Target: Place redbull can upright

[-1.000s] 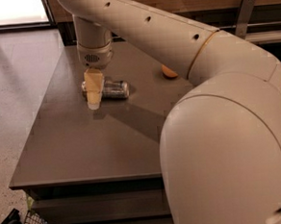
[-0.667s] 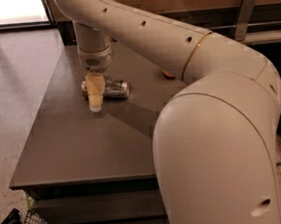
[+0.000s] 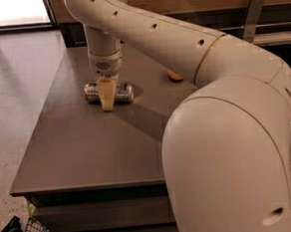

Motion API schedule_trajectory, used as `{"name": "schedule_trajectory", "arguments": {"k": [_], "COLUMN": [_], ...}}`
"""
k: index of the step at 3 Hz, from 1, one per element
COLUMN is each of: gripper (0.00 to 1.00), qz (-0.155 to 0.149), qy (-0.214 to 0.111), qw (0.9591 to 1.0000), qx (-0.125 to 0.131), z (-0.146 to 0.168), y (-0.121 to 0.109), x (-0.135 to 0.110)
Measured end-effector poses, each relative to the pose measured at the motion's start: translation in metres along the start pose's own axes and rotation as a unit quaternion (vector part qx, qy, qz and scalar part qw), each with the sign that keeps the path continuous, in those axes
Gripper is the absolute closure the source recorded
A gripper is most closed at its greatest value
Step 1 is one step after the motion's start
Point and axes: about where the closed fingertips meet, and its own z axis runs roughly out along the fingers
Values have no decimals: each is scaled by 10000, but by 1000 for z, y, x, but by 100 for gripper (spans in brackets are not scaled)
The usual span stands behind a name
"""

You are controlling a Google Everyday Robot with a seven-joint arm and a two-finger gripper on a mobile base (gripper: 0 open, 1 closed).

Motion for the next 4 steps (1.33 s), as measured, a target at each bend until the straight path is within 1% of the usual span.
{"name": "schedule_trajectory", "arguments": {"k": [1, 2, 4], "gripper": [78, 100, 100], "qz": [0, -5, -5], "qy": [0, -53, -54], "qw": [10000, 10000, 10000], "qx": [0, 37, 37], "z": [-7, -3, -3], "y": [0, -3, -3], "x": [-1, -4, -4]}}
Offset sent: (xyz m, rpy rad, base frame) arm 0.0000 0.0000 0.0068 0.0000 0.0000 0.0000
